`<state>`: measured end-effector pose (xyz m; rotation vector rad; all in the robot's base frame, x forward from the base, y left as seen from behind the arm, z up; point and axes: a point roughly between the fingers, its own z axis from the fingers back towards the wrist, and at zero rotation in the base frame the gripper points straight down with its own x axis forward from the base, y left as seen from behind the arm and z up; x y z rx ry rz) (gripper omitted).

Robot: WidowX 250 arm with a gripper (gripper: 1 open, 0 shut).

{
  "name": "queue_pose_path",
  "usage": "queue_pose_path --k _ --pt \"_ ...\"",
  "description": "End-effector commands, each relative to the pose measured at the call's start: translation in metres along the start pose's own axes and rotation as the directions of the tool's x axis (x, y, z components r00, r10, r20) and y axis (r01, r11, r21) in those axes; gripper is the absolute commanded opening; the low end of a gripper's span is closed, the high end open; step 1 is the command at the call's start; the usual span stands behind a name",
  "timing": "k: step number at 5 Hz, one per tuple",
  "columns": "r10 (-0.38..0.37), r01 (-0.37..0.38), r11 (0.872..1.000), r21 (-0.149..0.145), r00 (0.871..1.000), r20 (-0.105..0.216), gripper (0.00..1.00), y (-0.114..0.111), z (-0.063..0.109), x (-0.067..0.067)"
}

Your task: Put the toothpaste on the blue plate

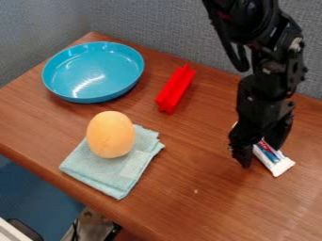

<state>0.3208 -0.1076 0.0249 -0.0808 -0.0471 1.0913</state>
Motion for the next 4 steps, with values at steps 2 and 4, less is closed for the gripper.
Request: queue_pose_path --k 2,4 --pt "0.023 -0.022 0.999 -0.047 0.999 0.024 1.0 -0.0102 0.0139 0.0142" --pt "0.029 -0.027 0.998 -0.051 0.999 0.034 0.0 -0.0121 0.014 0.0166"
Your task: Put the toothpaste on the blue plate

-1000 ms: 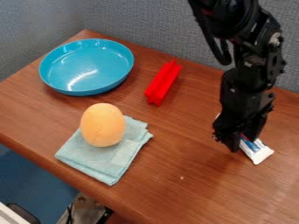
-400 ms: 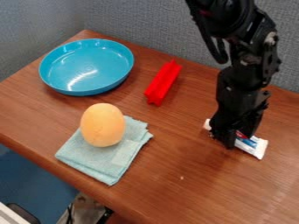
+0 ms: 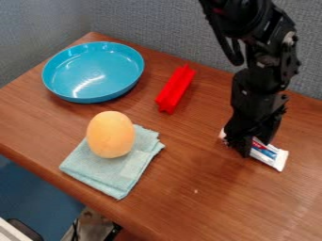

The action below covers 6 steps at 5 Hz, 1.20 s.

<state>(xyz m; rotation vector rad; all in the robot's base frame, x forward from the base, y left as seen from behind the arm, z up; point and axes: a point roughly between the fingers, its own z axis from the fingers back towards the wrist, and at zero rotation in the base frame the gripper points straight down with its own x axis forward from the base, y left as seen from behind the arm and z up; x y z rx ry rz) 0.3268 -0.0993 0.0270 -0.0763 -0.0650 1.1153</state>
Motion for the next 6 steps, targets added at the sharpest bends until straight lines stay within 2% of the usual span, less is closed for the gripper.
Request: queue_pose_path --k 1,2,3,6 --pt "0.003 -0.002 0.999 -0.043 1.0 0.02 1.0 -0.0102 0.0129 0.0068" --pt "0.0 0.001 0.999 -0.039 1.0 0.024 0.0 -0.0094 0.0135 0.0068" --pt "-0.004 0.005 0.999 -0.035 1.0 0.027 1.0 -0.0089 0.0144 0.0065" --pt "-0.015 0.016 0.999 -0.035 0.999 0.032 1.0 -0.012 0.0141 0.0018"
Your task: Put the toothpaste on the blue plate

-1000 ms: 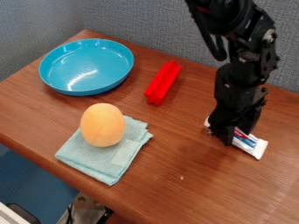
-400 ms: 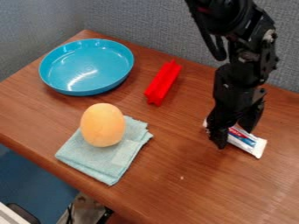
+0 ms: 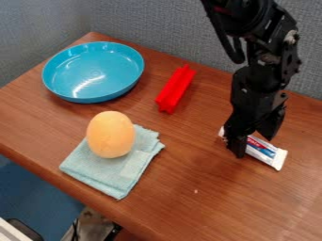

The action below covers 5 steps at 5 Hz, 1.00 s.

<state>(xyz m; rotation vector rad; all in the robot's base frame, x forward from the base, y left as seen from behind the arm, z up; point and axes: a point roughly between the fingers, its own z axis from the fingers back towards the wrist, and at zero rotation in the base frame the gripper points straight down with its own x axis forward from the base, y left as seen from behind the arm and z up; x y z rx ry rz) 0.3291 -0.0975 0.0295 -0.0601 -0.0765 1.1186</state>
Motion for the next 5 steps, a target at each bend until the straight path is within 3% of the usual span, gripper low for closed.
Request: queue_pose_path --k 1,2,3,4,5 --pt "-0.024 0.024 0.999 -0.047 1.0 0.014 1.0 -0.0106 0.0134 -0.0037" --pt "-0.029 0.03 0.998 -0.05 0.999 0.016 1.0 -0.0105 0.0141 -0.0064" --pt "-0.031 0.032 0.998 -0.05 0.999 0.023 0.0 -0.0101 0.0126 -0.0072" --pt "-0.033 0.035 0.998 -0.046 0.999 0.03 1.0 -0.0092 0.0119 -0.0073" --pt "-0.037 0.038 0.999 -0.038 0.999 0.038 1.0 -0.0084 0.0104 -0.0068"
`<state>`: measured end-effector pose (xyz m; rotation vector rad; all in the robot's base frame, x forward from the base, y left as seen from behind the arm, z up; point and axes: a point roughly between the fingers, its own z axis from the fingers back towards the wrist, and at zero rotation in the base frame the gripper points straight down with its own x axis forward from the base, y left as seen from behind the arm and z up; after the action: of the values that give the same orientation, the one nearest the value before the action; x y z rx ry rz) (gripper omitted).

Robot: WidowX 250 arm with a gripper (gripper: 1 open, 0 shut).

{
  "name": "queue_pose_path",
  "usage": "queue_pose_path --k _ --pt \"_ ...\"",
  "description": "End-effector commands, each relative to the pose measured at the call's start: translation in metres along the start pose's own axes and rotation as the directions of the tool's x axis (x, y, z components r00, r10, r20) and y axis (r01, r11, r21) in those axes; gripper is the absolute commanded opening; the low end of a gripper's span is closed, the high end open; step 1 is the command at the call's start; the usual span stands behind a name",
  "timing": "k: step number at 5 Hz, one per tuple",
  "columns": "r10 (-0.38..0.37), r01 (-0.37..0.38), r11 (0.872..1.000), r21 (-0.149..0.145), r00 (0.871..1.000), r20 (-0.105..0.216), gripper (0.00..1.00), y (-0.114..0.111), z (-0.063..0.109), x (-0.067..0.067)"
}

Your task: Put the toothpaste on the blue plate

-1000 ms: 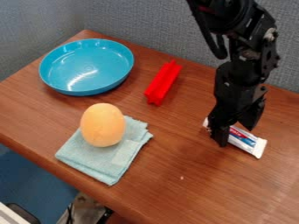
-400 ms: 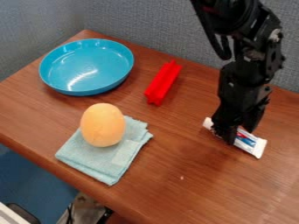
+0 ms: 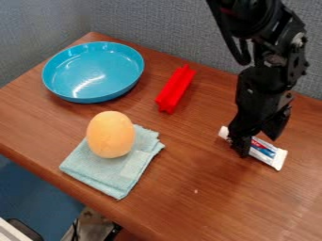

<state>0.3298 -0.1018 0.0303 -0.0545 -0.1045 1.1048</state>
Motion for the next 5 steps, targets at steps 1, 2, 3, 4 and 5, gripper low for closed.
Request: queue_pose_path --k 1,2,3,4,5 --pt "-0.024 0.024 0.999 -0.027 1.0 0.021 0.0 -0.006 0.008 -0.003" --pt "-0.032 0.033 0.999 -0.027 0.999 0.025 0.0 -0.002 0.018 0.004" --pt "-0.037 0.038 0.999 -0.028 0.999 0.025 0.0 0.001 0.027 0.009" --pt "-0.036 0.037 0.999 -0.03 0.999 0.019 0.0 0.004 0.039 0.016" --pt "-0.023 0.023 0.999 -0.042 1.0 0.001 0.0 0.009 0.057 0.031"
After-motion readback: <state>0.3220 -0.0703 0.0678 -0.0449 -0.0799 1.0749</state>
